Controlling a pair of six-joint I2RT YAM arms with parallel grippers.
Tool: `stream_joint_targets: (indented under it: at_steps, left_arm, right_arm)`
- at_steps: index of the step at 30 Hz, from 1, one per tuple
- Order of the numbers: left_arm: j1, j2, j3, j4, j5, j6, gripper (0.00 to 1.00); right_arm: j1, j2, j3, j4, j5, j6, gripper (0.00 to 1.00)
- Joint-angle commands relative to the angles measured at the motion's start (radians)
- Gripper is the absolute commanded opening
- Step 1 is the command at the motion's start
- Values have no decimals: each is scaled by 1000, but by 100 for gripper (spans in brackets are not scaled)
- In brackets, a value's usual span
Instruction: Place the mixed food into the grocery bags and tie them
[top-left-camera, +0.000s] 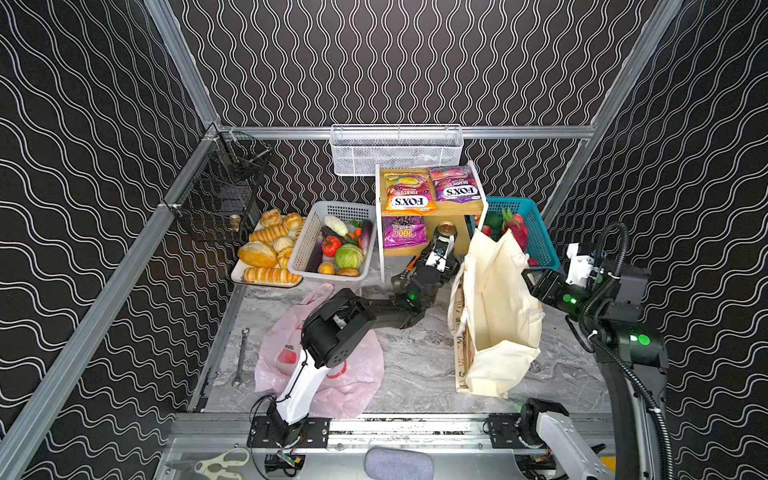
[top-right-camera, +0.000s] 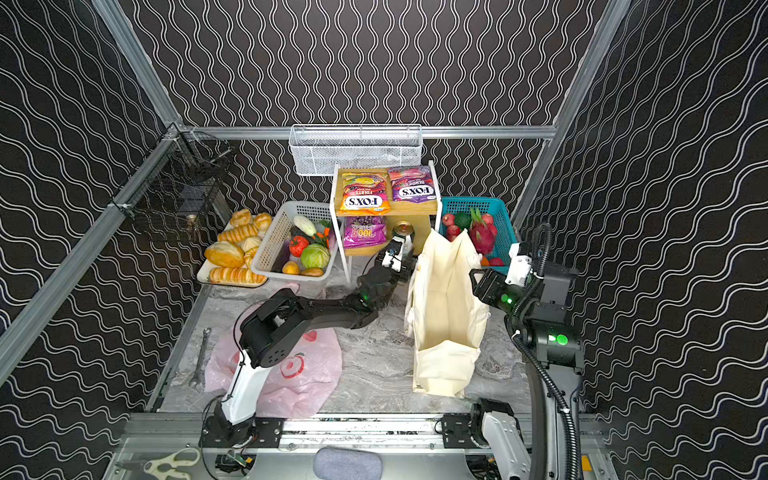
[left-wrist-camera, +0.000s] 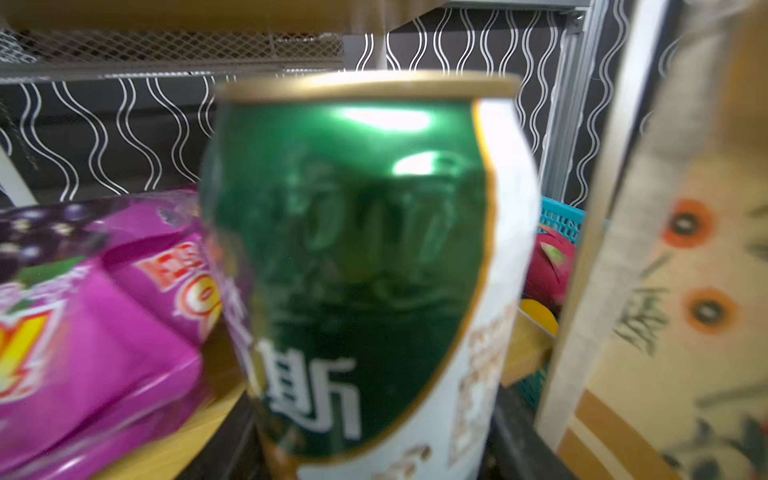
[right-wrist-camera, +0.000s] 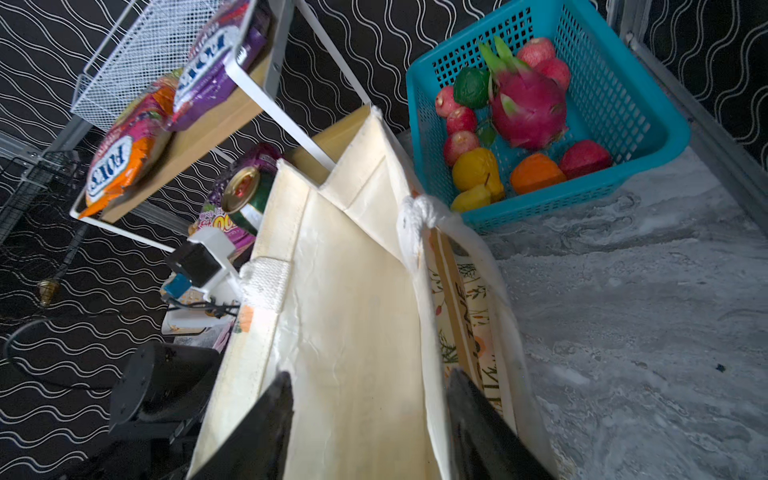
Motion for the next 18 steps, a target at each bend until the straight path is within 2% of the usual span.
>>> stream_joint_targets:
  at_steps: [1, 10, 14, 18]
  left_arm:
    - [0, -55, -60, 196, 31, 38, 38]
    - [0, -147, -226, 365, 72, 37, 35]
    - [-3, -267, -317, 302, 110, 3, 34]
    - [-4, -414, -423, 221, 207, -41, 33]
  right_arm:
    - [1, 3, 43, -26, -9, 10, 61]
    - [1, 8, 100, -23, -105, 27, 61]
    - [1, 21, 135, -22, -206, 5, 61]
    - [4, 60, 184, -34, -365, -17, 61]
